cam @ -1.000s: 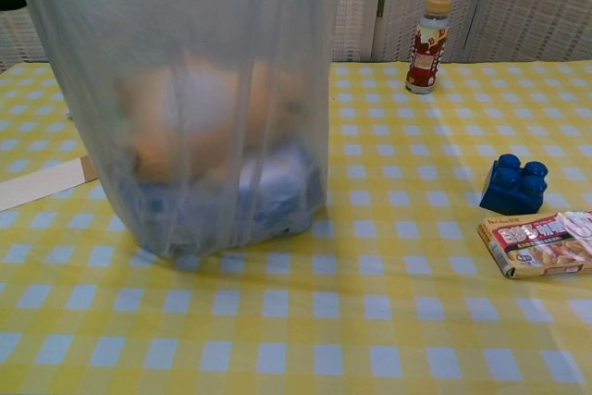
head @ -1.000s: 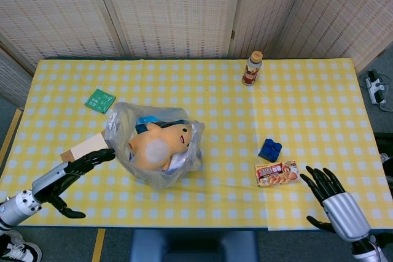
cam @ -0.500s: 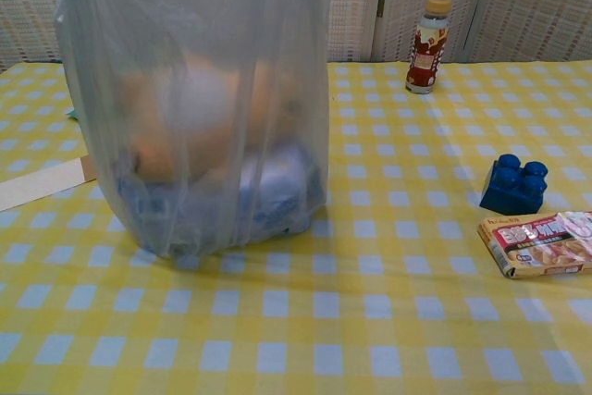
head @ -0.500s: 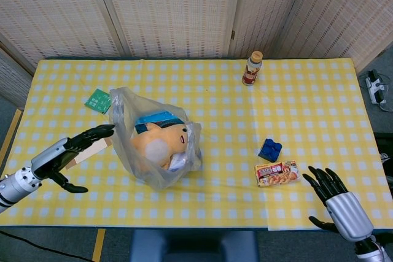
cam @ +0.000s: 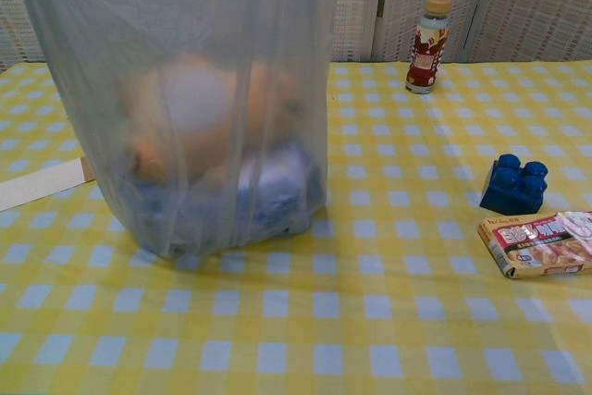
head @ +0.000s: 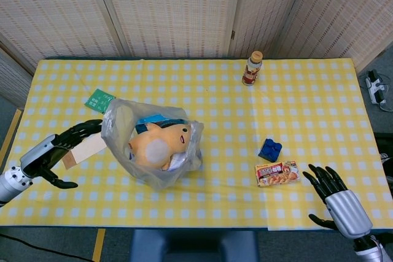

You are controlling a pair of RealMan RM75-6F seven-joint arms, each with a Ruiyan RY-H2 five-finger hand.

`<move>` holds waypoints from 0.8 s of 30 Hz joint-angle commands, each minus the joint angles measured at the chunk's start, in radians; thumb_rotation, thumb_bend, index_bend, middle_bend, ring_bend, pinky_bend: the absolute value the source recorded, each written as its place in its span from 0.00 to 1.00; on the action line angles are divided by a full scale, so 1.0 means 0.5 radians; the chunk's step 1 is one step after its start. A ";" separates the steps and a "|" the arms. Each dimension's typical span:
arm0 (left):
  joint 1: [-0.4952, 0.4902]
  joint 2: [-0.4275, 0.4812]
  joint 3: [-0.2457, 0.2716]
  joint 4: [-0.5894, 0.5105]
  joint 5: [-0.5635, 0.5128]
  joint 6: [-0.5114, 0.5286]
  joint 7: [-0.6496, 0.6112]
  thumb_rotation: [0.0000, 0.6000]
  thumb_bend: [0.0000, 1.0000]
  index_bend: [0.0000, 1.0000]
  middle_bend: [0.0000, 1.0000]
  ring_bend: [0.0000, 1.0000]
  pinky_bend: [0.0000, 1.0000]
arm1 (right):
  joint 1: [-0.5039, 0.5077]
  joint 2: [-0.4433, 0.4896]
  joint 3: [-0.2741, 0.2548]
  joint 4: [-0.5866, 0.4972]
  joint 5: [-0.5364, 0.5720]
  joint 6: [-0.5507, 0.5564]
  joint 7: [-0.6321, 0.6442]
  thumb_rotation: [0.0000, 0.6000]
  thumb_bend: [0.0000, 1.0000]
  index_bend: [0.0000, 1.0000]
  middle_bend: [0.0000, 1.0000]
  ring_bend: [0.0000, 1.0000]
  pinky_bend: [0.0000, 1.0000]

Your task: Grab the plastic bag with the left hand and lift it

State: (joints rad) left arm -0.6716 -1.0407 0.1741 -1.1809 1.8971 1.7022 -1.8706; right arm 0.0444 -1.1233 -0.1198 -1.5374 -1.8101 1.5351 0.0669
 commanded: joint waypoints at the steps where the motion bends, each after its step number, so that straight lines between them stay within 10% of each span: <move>1: -0.023 -0.032 -0.003 0.025 0.018 -0.011 -0.012 1.00 0.09 0.13 0.06 0.00 0.00 | 0.001 -0.001 0.001 0.001 0.003 -0.001 -0.003 1.00 0.00 0.00 0.00 0.00 0.00; 24: -0.252 -0.122 -0.029 -0.057 0.040 -0.272 0.095 1.00 0.09 0.15 0.11 0.02 0.00 | 0.001 0.003 0.008 0.014 0.052 -0.013 0.004 1.00 0.00 0.00 0.00 0.00 0.00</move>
State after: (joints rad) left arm -0.7953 -1.1000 0.1584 -1.2093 1.9154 1.5681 -1.8234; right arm 0.0448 -1.1218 -0.1156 -1.5304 -1.7839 1.5287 0.0691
